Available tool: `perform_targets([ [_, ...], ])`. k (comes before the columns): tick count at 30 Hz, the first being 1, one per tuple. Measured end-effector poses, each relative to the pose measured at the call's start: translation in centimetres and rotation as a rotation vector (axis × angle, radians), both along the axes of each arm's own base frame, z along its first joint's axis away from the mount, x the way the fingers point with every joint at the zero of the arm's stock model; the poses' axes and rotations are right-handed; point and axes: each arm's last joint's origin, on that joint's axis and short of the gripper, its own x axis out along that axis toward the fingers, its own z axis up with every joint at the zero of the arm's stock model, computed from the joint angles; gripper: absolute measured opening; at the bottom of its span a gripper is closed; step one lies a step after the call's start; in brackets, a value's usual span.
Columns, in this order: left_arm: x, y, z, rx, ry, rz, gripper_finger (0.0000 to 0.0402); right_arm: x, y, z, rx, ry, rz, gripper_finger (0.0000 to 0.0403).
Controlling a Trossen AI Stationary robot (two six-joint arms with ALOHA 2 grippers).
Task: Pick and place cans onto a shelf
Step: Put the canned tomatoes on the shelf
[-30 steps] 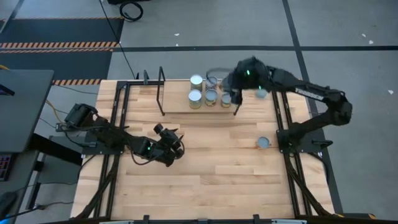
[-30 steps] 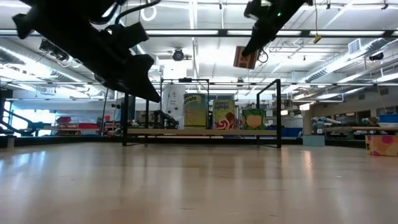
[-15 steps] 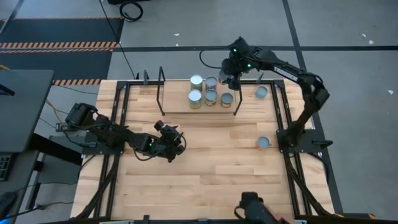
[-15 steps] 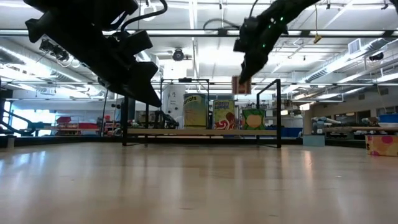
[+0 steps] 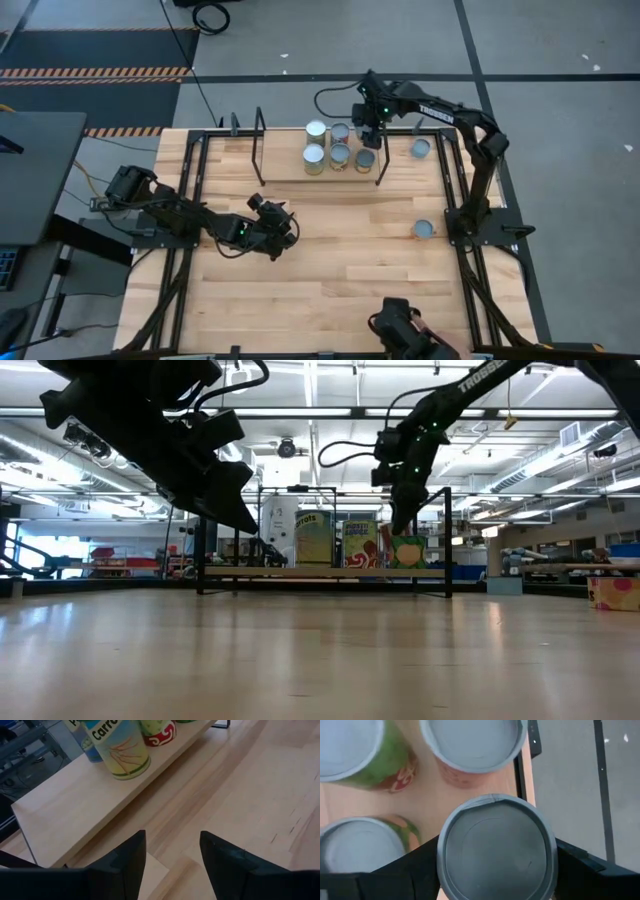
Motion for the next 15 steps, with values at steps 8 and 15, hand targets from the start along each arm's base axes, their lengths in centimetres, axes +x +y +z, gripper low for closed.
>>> perform_targets([
  [8,0.0,0.0,0.0,-0.008,-0.001,-0.004,0.0192,0.8,-0.8,-1.6,0.020,0.041,0.018,0.0295],
  [15,0.0,0.0,0.0,-0.012,0.002,-0.007,0.0192,0.8,-0.8,-2.2,0.039,0.062,0.018,0.0305],
])
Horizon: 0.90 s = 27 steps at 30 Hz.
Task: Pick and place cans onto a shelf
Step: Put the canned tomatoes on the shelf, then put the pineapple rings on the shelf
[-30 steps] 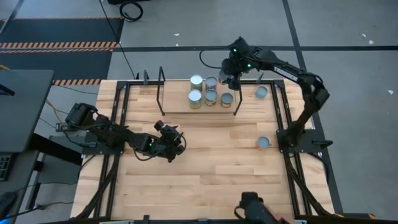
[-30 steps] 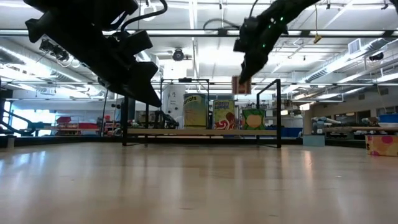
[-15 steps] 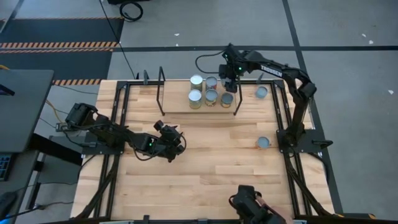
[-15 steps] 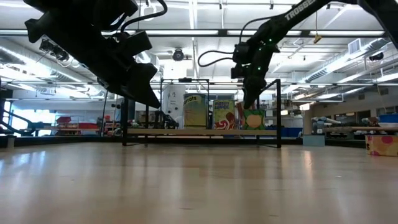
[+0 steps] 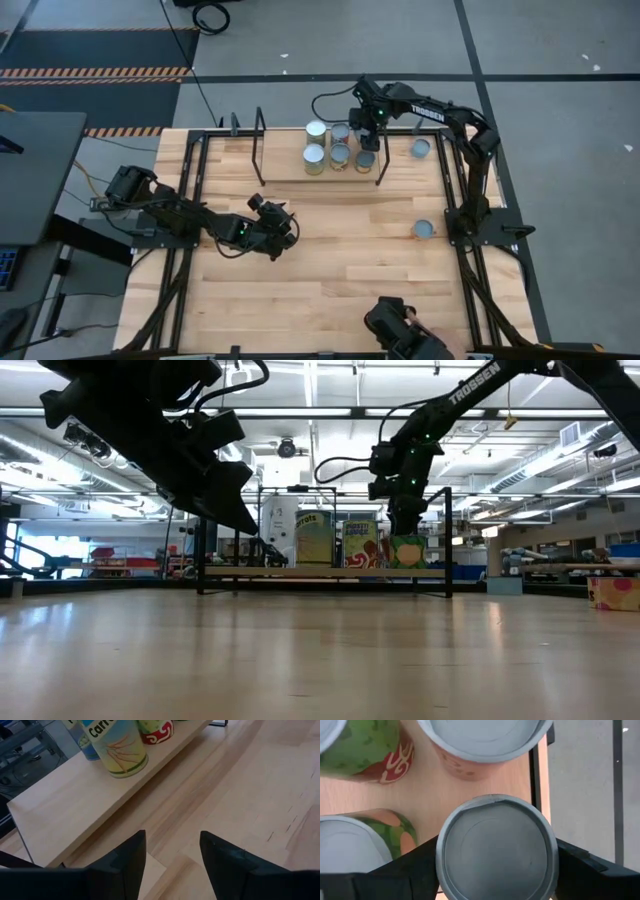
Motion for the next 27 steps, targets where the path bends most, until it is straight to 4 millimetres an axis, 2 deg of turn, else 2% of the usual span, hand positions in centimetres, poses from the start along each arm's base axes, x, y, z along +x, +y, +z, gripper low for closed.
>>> perform_targets([
  [9,0.0,0.0,0.0,0.001,-0.001,0.001,0.0192,0.0,0.0,-0.1,0.009,0.003,-0.011,0.0339],
  [18,0.0,0.0,0.0,0.008,0.006,-0.003,0.0192,0.3,0.6,0.0,-0.018,0.045,-0.010,0.0341],
  [22,0.0,0.0,0.0,0.009,0.008,-0.005,0.0192,0.4,1.4,1.1,-0.038,0.029,0.002,0.0341],
  [27,0.0,0.0,0.0,0.010,0.008,-0.005,0.0192,-0.1,2.9,3.8,-0.082,-0.014,0.022,0.0341],
])
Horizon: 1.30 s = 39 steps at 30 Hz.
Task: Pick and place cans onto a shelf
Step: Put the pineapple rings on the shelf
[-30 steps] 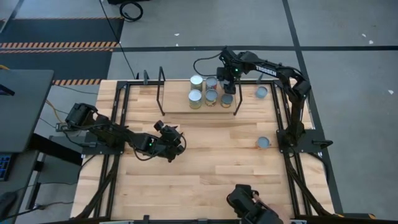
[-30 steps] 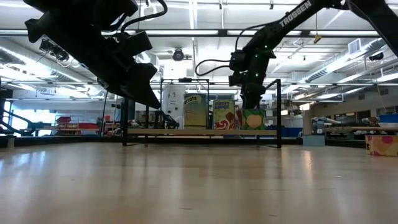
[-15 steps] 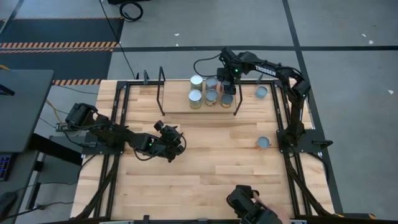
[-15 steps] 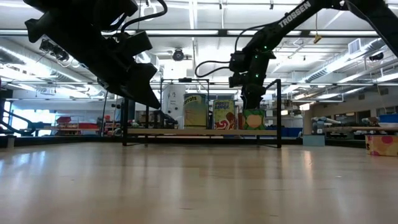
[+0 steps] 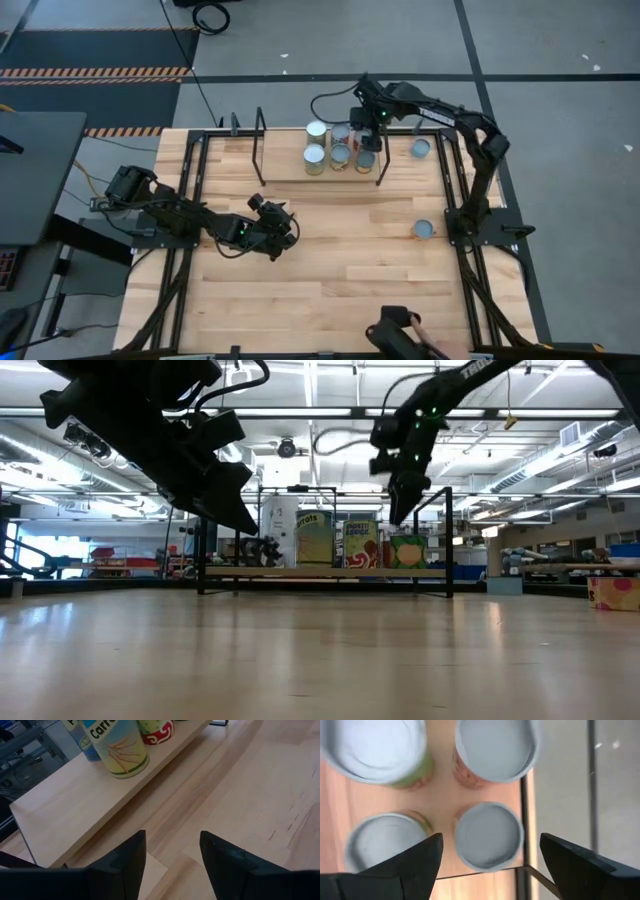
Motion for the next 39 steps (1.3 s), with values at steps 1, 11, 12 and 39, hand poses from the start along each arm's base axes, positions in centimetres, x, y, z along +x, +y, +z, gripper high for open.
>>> perform_targets([
  [1,0.0,0.0,0.0,0.000,0.000,0.000,0.0192,-0.1,0.4,0.7,-0.019,-0.011,0.002,0.0341],
  [11,0.2,-0.2,0.3,-0.008,-0.052,0.009,0.0192,-3.5,7.6,9.5,-0.159,-0.178,-0.014,0.0340],
  [12,0.3,-0.3,0.3,-0.006,-0.058,0.002,0.0192,-3.9,8.7,10.2,-0.138,-0.198,-0.017,0.0340],
  [39,1.3,-3.0,1.9,-0.032,-0.168,-0.222,0.0192,-13.3,27.5,-6.1,0.366,0.153,-0.622,0.0264],
])
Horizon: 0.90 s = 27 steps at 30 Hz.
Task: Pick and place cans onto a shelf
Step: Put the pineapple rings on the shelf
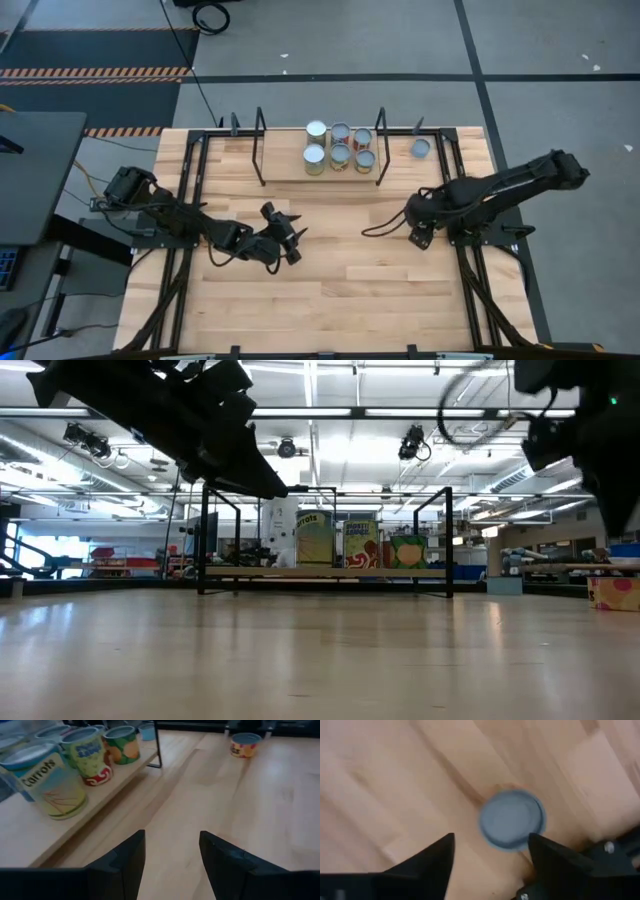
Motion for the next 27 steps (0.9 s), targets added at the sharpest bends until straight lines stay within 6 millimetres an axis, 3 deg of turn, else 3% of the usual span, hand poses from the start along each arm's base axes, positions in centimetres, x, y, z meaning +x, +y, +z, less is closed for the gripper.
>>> perform_targets([
  [9,-0.3,-0.9,0.0,-0.009,0.008,-0.050,0.0192,-0.2,-0.2,-3.4,-0.087,0.113,-0.133,0.0112],
  [15,-0.4,-1.2,0.0,-0.003,0.012,-0.063,0.0192,0.4,-0.1,-5.1,-0.100,0.110,-0.138,0.0040],
  [20,-0.3,-1.1,0.0,0.014,0.019,-0.067,0.0192,1.9,0.4,-5.7,-0.019,0.010,-0.104,0.0006],
  [27,0.0,-0.9,0.3,0.025,-0.008,-0.062,0.0192,6.1,0.5,-4.6,0.022,-0.415,0.016,0.0014],
])
